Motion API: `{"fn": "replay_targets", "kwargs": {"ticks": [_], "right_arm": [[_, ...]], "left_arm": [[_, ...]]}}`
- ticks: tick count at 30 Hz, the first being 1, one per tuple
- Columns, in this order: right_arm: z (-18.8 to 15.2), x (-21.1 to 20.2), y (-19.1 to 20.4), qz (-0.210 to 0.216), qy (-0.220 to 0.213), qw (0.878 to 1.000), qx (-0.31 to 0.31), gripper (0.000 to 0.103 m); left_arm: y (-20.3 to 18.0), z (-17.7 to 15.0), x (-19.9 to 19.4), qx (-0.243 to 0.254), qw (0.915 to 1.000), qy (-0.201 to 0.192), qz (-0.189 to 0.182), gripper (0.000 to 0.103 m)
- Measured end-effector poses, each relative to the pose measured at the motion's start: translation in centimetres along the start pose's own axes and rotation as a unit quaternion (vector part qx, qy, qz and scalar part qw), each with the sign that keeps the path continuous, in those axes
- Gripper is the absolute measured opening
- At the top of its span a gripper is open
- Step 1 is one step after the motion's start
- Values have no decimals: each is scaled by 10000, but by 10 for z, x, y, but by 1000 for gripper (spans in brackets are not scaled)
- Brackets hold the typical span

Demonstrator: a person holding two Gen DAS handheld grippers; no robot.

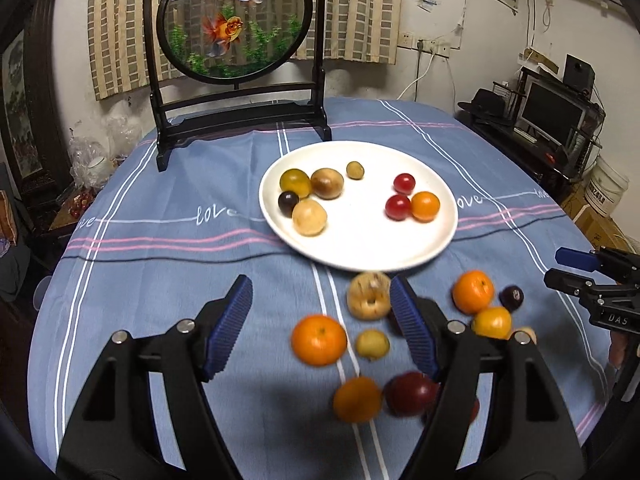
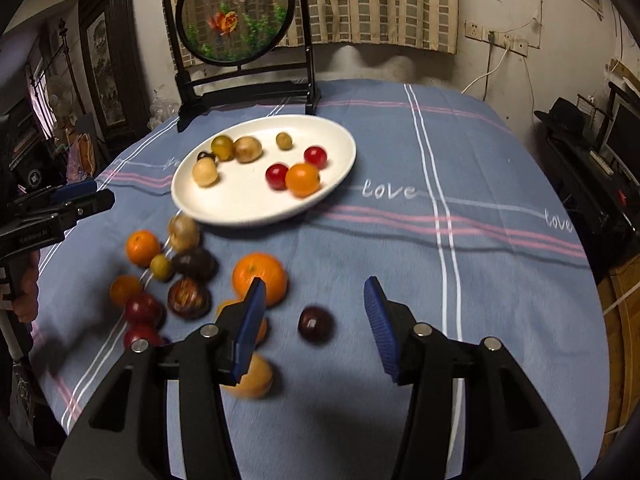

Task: Organize fruits
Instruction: 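Move both open grippers back over the loose fruits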

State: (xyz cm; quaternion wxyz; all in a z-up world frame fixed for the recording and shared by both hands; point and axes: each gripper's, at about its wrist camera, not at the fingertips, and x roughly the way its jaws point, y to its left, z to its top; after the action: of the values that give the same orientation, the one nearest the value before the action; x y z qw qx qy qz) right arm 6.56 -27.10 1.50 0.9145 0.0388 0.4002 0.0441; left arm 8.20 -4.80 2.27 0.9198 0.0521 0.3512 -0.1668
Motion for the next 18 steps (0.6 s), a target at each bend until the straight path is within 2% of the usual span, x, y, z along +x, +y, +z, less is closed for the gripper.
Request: {"fn": "replay_targets", "kwargs": {"ticks": [10,18], "right_arm": [[-33,5,19,270,317,9991,-113,52],[-39,22,39,361,552,9974,-280,52]], "left_arm": [[7,-46,-9,-204,9994,273,-2,73],[15,-61,-8,-337,9987,391,-46,73]]}}
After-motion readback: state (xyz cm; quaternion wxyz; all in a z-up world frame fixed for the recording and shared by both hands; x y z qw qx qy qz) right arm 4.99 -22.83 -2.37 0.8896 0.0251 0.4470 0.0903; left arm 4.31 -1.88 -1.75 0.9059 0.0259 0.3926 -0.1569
